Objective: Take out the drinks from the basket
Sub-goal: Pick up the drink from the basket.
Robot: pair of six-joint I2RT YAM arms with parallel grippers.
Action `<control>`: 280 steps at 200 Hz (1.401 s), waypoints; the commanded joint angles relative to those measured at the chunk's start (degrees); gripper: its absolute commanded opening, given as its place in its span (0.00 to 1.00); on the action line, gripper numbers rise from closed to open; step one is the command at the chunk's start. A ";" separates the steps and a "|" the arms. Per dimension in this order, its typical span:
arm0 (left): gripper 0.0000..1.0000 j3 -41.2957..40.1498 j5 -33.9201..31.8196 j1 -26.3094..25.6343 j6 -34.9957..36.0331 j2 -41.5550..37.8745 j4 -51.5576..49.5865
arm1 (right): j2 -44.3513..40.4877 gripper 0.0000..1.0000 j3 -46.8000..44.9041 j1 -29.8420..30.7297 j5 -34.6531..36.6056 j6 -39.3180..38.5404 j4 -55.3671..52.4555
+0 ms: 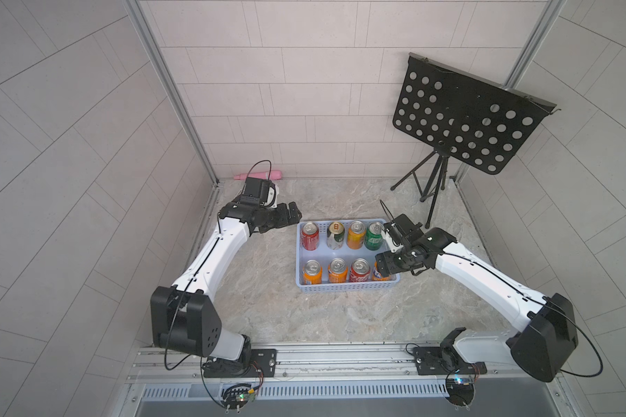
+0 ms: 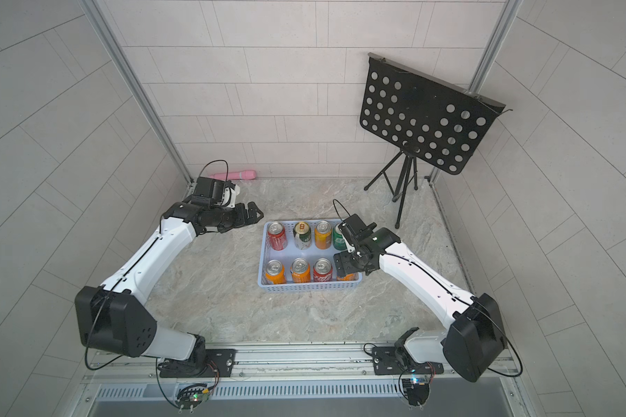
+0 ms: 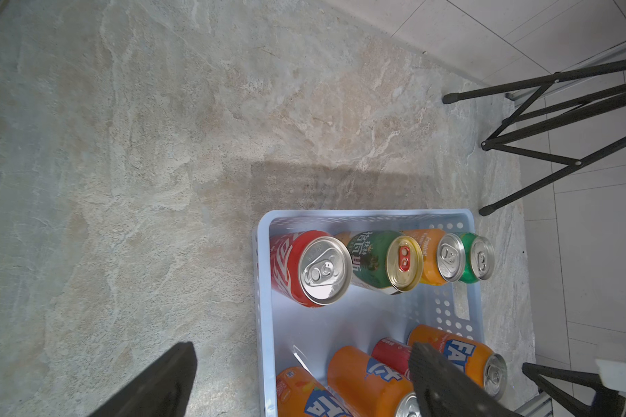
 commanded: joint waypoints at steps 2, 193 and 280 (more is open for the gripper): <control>1.00 0.46 -0.72 -0.32 1.36 0.24 -1.39 | 2.01 0.89 1.42 0.33 1.00 0.53 -0.12; 1.00 1.60 -1.16 -0.33 2.29 0.91 -2.63 | 11.59 0.75 6.24 2.35 3.68 0.68 -3.61; 1.00 1.47 -0.77 -0.38 2.09 1.31 -2.63 | 11.76 0.74 3.49 2.75 2.25 1.05 -2.05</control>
